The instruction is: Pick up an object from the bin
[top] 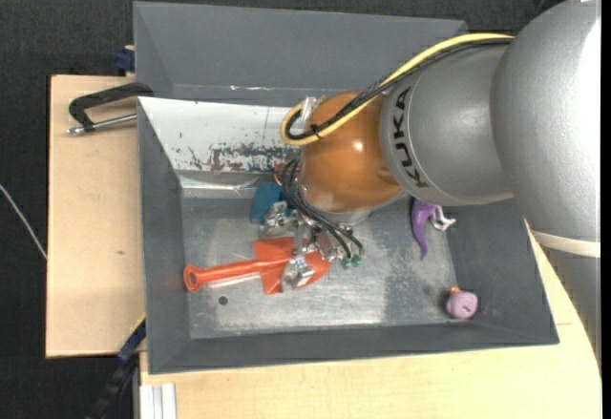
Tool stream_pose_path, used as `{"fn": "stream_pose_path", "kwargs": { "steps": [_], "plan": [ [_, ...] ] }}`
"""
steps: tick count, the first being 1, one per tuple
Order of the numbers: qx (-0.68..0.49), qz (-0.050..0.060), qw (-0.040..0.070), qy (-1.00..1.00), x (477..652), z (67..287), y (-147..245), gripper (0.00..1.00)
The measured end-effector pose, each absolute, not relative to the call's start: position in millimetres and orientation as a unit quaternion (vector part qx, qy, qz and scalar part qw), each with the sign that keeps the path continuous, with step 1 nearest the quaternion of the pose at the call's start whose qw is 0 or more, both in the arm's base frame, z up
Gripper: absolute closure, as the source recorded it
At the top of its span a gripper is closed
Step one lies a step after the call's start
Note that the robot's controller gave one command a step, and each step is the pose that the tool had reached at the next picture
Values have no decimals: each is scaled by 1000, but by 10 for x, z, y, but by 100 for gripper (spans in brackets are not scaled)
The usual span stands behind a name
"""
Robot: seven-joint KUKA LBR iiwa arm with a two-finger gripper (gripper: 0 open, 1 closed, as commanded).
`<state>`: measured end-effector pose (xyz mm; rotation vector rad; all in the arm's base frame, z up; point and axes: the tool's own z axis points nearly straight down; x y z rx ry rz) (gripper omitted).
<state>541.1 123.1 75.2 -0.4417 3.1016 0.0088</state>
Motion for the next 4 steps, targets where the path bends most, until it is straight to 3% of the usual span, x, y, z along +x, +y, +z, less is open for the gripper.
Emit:
{"fn": "stream_pose_path", "kwargs": {
  "steps": [1, 2, 3, 4],
  "plan": [
    [-141, 3, 4, 990, 5411, 752, 1231, 100],
    [-150, 1, 2, 989, 5196, 1548, 1394, 100],
    [-150, 1, 2, 989, 5196, 1548, 1393, 100],
    [-142, 1, 2, 990, 5185, 2285, 1551, 100]
  ]
}}
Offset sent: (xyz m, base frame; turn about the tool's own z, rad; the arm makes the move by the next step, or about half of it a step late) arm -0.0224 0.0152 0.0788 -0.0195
